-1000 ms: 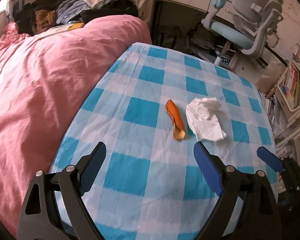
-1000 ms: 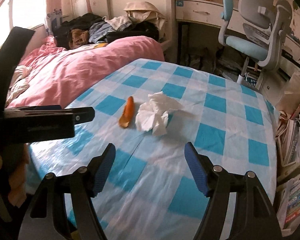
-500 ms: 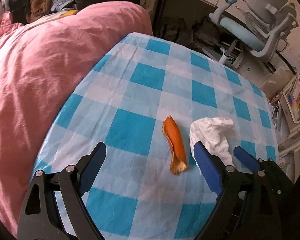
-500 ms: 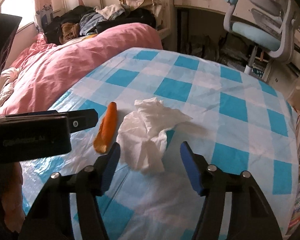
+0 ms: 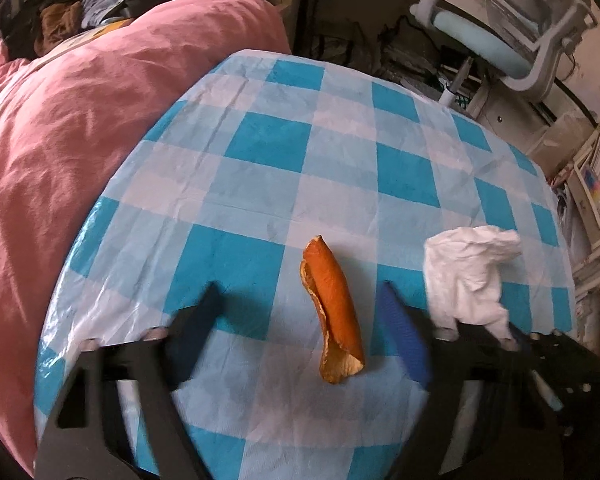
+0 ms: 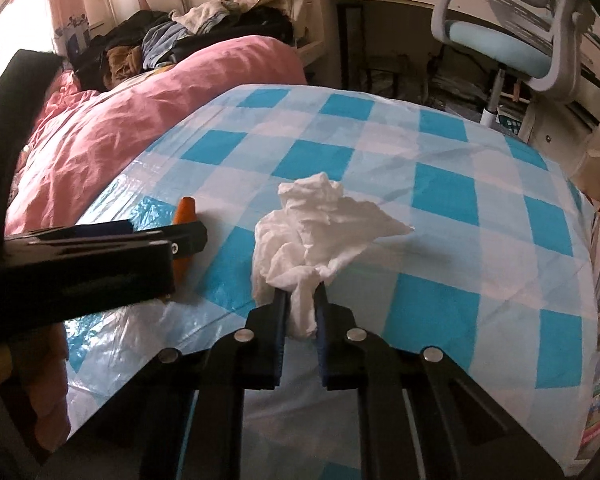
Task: Collect trash
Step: 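Grasp the orange peel with the left gripper while the right gripper grasps the white tissue, then carry peel and tissue to the yellow bin with both grippers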
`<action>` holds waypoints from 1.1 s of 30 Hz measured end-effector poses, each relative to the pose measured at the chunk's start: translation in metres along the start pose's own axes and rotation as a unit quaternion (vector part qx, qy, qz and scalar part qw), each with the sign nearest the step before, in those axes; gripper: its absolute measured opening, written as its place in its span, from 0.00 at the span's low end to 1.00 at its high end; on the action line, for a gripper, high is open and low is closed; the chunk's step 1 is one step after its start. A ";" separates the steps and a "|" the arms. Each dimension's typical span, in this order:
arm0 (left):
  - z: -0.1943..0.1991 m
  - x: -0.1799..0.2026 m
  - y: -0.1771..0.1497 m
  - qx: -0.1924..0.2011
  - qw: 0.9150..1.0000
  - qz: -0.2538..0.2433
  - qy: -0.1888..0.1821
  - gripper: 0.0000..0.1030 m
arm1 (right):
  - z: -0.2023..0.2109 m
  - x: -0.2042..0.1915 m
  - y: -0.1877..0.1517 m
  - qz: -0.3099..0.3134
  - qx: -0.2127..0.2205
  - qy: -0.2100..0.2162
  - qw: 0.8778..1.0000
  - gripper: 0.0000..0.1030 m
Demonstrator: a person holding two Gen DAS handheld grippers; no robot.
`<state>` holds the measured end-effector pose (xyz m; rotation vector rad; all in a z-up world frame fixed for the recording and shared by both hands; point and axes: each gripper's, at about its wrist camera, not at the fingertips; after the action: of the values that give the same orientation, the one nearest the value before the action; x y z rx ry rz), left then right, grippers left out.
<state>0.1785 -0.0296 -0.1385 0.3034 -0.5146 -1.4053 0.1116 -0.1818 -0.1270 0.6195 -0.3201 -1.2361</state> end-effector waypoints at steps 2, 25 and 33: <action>-0.001 0.007 -0.001 0.005 1.000 -0.028 0.003 0.36 | 0.003 0.003 0.000 -0.004 0.001 0.003 1.000 0.13; 0.106 -0.006 -0.052 0.073 0.995 -0.064 -0.021 0.15 | 0.101 -0.027 -0.044 0.019 0.045 0.087 0.995 0.13; 0.137 -0.013 -0.089 0.083 0.994 -0.069 -0.011 0.15 | 0.129 -0.051 -0.084 0.060 0.028 0.114 0.991 0.13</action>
<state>0.0317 -0.0173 -0.0678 0.4668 -0.6400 -1.5040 -0.0403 -0.1839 -0.0695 0.7718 -0.1990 -1.0318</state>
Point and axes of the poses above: each gripper's, at about its wrist camera, not at the fingertips, and z roughly against the way its jaws point, x to its right, y to its top, and after that the axes turned 3 degrees about -y, right-handed
